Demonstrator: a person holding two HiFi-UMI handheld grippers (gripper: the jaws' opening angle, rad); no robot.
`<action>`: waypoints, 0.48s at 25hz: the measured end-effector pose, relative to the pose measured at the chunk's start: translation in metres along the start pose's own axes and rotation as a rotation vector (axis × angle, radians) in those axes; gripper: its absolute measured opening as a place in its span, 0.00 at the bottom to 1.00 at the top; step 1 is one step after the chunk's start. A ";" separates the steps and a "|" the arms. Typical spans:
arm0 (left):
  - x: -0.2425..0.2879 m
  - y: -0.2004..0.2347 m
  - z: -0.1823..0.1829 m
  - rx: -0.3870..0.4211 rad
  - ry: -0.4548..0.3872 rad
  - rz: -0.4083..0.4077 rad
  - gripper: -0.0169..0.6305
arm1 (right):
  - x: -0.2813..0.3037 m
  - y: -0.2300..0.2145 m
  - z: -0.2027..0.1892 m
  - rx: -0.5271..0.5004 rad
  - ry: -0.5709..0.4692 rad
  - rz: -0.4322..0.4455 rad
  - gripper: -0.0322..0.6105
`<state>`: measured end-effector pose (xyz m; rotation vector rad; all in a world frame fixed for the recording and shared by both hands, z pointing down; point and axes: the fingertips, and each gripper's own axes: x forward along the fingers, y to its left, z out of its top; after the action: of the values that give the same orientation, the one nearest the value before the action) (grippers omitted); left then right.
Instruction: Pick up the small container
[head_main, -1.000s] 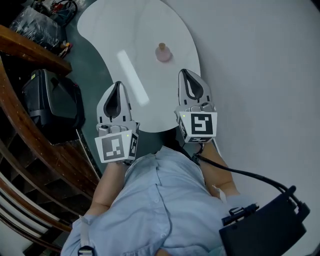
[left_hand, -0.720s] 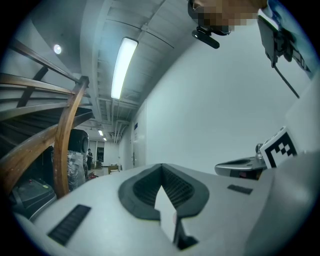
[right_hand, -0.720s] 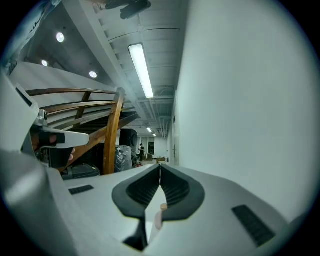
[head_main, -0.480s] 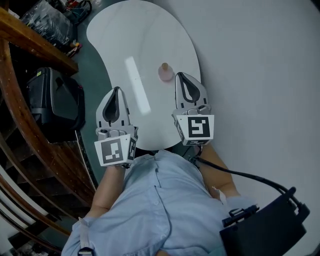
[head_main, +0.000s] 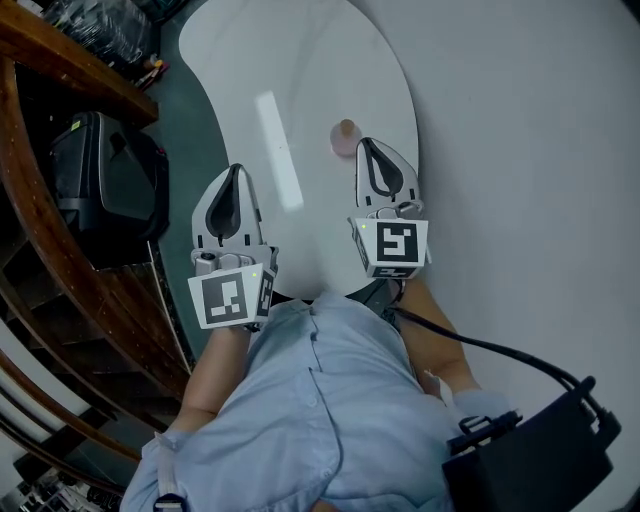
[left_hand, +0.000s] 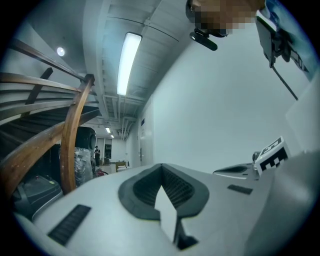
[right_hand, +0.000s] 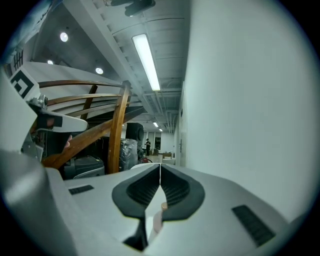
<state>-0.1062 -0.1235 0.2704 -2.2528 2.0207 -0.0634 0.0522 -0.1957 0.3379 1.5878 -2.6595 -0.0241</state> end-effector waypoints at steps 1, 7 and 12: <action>0.003 0.003 -0.002 -0.002 0.005 -0.001 0.02 | 0.004 0.001 -0.003 0.001 -0.004 -0.001 0.05; 0.014 0.015 -0.017 -0.010 0.041 -0.020 0.02 | 0.018 0.010 -0.041 -0.003 -0.010 -0.008 0.05; 0.027 0.023 -0.031 -0.012 0.083 -0.041 0.02 | 0.023 0.012 -0.077 0.026 0.089 -0.049 0.05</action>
<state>-0.1292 -0.1546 0.2972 -2.3361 2.0202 -0.1513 0.0346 -0.2097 0.4156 1.6213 -2.5643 0.0772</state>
